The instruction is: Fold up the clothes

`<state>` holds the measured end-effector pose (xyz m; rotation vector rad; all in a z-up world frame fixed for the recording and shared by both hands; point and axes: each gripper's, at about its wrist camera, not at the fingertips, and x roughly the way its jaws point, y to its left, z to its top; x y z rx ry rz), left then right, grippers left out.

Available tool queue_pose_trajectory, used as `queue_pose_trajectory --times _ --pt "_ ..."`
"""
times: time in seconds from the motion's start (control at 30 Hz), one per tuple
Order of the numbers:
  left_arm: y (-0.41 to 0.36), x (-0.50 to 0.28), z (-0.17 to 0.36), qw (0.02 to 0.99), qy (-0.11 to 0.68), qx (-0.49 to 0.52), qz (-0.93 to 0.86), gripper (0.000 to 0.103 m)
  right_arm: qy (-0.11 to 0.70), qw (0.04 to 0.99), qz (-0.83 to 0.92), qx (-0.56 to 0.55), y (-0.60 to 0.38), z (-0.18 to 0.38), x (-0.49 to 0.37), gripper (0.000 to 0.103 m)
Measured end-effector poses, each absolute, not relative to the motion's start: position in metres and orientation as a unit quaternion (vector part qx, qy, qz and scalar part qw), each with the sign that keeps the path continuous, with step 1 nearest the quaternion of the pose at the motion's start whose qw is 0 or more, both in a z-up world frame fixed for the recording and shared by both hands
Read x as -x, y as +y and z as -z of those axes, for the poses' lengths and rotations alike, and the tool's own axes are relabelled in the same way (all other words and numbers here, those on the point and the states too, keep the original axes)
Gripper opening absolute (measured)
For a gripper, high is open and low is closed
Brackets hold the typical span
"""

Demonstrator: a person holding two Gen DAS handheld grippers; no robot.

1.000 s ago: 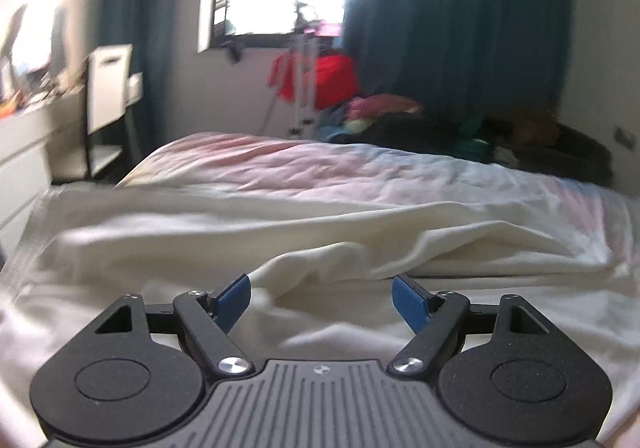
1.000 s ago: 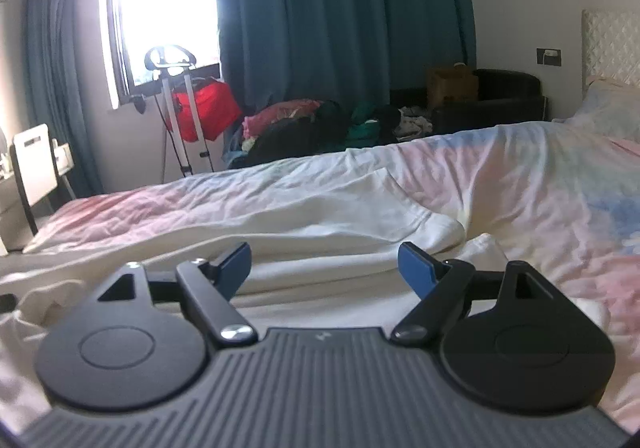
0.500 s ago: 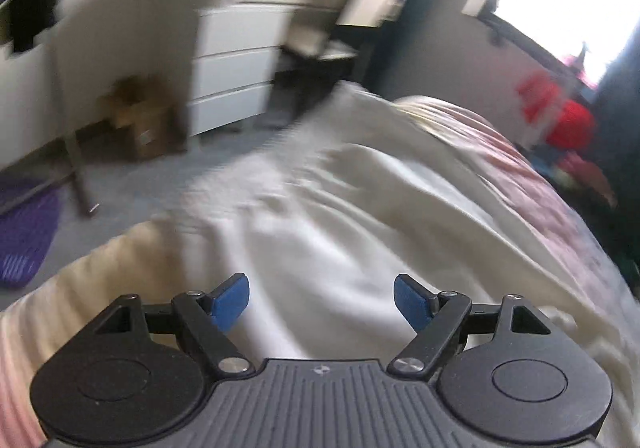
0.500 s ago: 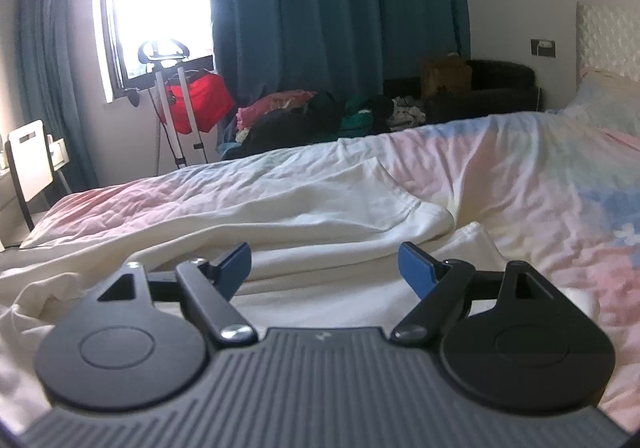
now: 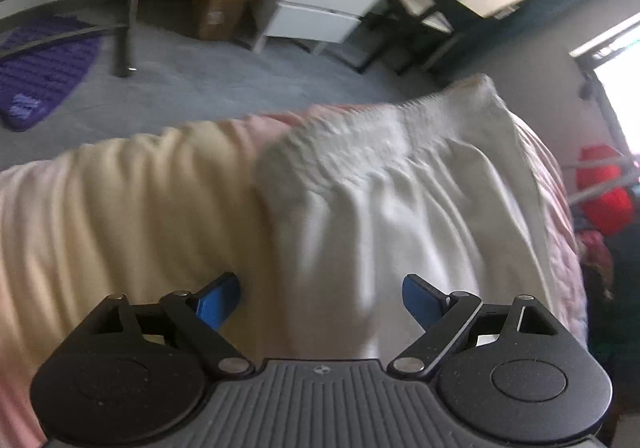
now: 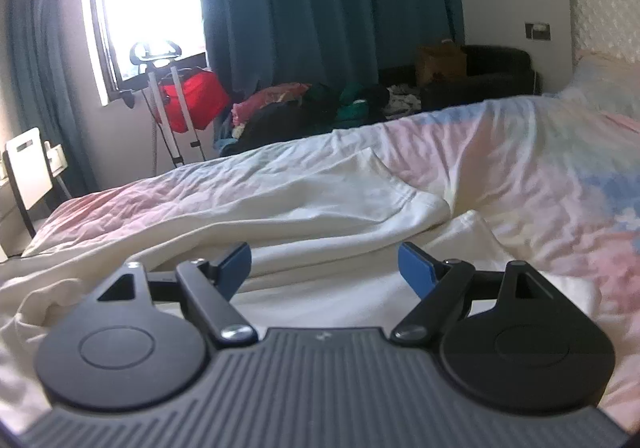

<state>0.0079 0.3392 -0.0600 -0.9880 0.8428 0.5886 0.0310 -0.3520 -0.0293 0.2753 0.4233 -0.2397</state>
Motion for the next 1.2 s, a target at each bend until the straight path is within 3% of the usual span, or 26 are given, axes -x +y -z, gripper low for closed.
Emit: queue_pose_trajectory --times 0.13,0.2,0.33,0.43,0.57,0.67,0.73,0.77,0.8,0.87,1.13,1.2 --pt "0.324 -0.008 0.053 0.774 0.379 0.444 -0.246 0.09 0.198 0.952 0.132 -0.194 -0.372 0.029 -0.023 0.082" --pt "0.326 0.002 0.051 0.777 0.346 0.479 -0.217 0.08 0.188 0.945 0.149 -0.223 -0.386 0.028 -0.017 0.082" --pt "0.33 0.018 0.049 0.782 0.283 0.533 -0.153 0.08 0.169 0.922 0.198 -0.285 -0.422 0.032 0.0 0.082" --pt "0.329 0.02 0.051 0.779 0.294 0.534 -0.148 0.078 0.16 0.9 0.238 -0.328 -0.449 0.041 0.013 0.082" --pt "0.322 0.001 0.062 0.762 0.389 0.489 -0.17 0.061 0.16 0.868 0.31 -0.352 -0.476 0.057 0.029 0.082" --pt "0.322 -0.003 0.069 0.757 0.393 0.492 -0.177 0.059 0.173 0.841 0.339 -0.385 -0.492 0.075 0.037 0.082" --pt "0.323 0.002 0.068 0.759 0.379 0.497 -0.179 0.05 0.182 0.821 0.352 -0.411 -0.502 0.087 0.043 0.082" --pt "0.323 0.005 0.067 0.761 0.373 0.5 -0.18 0.041 0.186 0.812 0.36 -0.42 -0.506 0.092 0.045 0.082" --pt "0.324 0.007 0.066 0.762 0.366 0.503 -0.181 0.025 0.191 0.803 0.368 -0.429 -0.509 0.098 0.048 0.082" --pt "0.332 0.015 0.068 0.755 0.341 0.533 -0.174 0.014 0.194 0.788 0.379 -0.445 -0.512 0.104 0.051 0.082" --pt "0.338 0.041 0.053 0.77 0.267 0.56 -0.15 0.008 0.228 0.777 0.339 -0.48 -0.52 0.13 0.027 0.076" --pt "0.338 0.045 0.047 0.779 0.255 0.553 -0.151 0.008 0.248 0.776 0.332 -0.475 -0.522 0.136 0.016 0.064"
